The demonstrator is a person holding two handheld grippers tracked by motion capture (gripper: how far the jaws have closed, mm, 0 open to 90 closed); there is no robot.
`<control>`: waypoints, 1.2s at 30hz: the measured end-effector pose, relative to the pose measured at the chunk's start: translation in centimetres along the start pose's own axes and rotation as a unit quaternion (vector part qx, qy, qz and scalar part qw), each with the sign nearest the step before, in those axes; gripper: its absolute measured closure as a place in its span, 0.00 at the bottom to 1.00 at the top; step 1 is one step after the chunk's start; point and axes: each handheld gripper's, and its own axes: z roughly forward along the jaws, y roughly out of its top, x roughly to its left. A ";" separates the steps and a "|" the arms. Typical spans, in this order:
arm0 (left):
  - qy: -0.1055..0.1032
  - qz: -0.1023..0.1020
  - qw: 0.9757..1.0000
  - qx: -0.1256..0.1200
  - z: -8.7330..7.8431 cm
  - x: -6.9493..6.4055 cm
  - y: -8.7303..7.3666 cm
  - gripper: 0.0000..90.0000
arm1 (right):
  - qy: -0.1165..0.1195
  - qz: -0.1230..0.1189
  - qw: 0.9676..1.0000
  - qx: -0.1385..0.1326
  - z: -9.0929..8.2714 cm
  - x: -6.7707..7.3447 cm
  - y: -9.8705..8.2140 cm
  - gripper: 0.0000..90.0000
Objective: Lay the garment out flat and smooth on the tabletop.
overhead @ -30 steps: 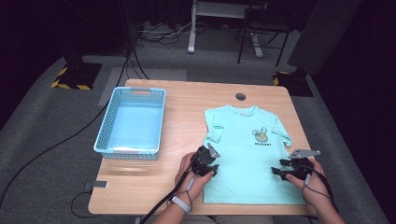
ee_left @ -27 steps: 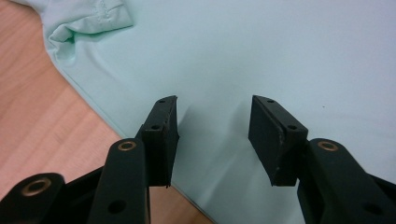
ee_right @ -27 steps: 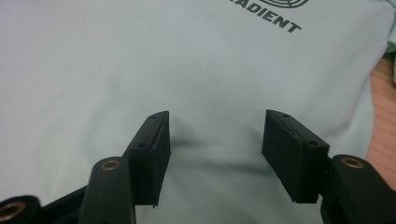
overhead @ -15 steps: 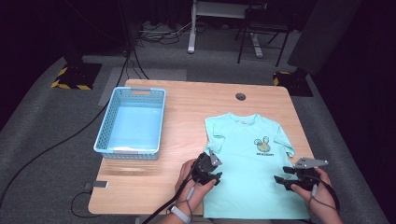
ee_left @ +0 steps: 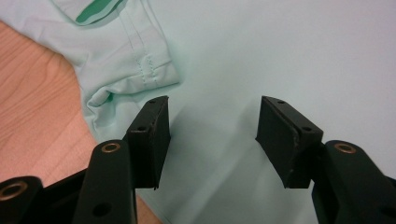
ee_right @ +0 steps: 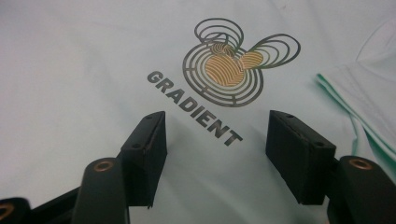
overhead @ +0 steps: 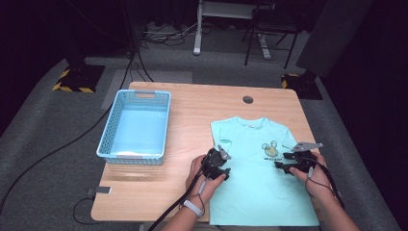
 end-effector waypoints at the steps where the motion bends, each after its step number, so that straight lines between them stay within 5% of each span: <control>1: -0.001 0.002 1.000 0.000 -0.1 -0.2 -0.2 0.49 | 0.000 0.000 1.000 -0.006 -0.1 0.1 -0.3 0.43; 8: -0.012 0.014 1.000 0.000 -1.3 -2.1 -1.5 0.49 | 0.000 0.005 1.000 -0.022 -1.7 1.7 -2.5 0.43; 13: -0.004 0.011 0.999 -0.035 -2.8 -2.5 -1.6 0.49 | -0.002 0.007 0.999 -0.041 -2.4 2.7 -3.9 0.43; 16: 0.004 0.007 0.999 -0.044 -3.2 -2.1 -0.8 0.49 | -0.003 0.010 0.998 -0.065 -2.4 2.7 -4.6 0.43; 36: 0.047 0.008 0.998 -0.039 -0.9 3.2 3.8 0.56 | -0.007 0.014 0.997 -0.071 -2.2 2.7 -4.6 0.43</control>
